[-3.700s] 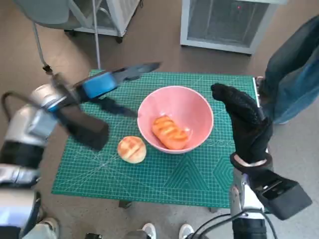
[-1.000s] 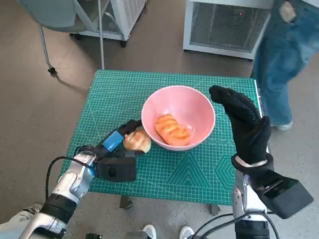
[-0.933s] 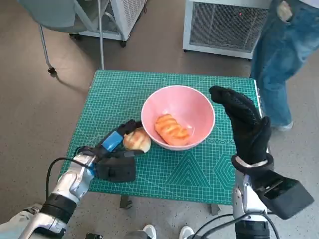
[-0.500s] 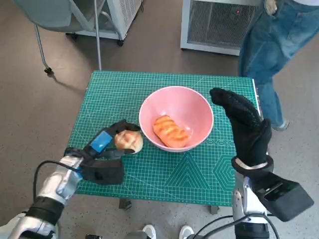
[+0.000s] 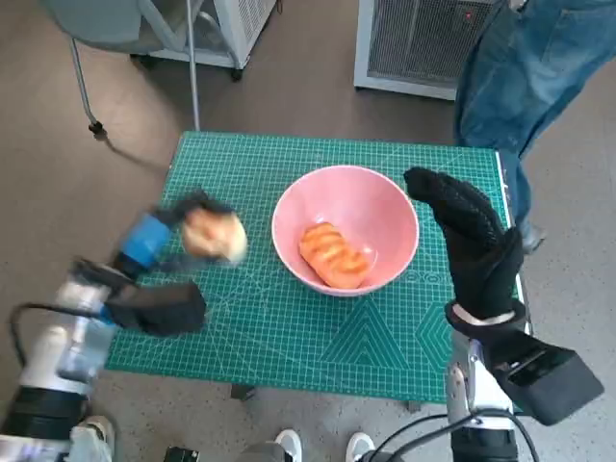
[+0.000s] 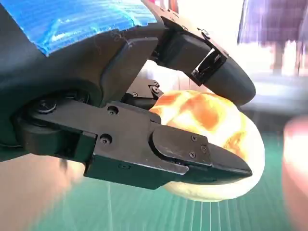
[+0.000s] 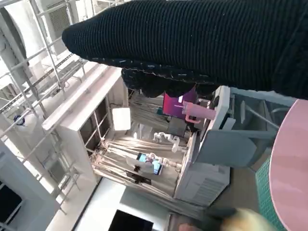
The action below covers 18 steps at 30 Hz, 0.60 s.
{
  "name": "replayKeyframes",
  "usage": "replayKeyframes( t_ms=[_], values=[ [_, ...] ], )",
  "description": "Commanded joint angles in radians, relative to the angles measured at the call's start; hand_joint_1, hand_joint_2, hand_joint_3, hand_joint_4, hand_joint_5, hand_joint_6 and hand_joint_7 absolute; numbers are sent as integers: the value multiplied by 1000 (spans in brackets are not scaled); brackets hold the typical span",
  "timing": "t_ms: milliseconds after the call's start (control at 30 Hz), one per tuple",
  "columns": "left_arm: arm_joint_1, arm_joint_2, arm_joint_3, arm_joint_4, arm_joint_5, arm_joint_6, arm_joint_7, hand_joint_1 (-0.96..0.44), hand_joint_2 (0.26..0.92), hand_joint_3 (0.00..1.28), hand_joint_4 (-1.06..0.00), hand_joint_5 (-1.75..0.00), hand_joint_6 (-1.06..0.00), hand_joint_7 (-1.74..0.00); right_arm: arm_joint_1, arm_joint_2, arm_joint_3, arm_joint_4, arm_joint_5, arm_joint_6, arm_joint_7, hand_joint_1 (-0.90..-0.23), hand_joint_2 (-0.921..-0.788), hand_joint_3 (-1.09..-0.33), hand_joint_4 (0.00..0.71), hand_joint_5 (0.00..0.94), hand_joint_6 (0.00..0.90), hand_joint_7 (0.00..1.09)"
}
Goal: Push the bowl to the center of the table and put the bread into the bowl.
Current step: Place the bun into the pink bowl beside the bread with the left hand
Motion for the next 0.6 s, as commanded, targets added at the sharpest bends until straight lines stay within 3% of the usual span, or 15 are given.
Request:
replayKeyframes(
  t_ms=[33, 200, 367, 600],
  values=[
    [-78, -23, 18, -102, 36, -4, 65, 1, 917, 32, -776, -1133, -641, -1088, 11, 3, -1, 17, 2, 10, 1, -629, -921, -848, 204, 5, -1, 620],
    [-173, -51, -9, -110, 21, -85, 97, -1, 920, 36, -748, -1188, -658, -1046, 10, -1, -2, 15, 6, 13, 4, -631, -921, -845, 206, 6, -1, 622],
    [-298, -89, -82, -38, 17, -241, 109, -2, 920, 45, -726, -1233, -661, -1021, 11, -8, -5, 8, 11, 20, 7, -631, -921, -845, 206, 6, -1, 624],
    [-462, -149, -243, 153, 101, -432, 96, -2, 915, 34, -750, -1042, -666, -1176, 14, -15, -9, -4, 17, 30, 9, -632, -921, -846, 205, 6, -1, 624]
  ],
)
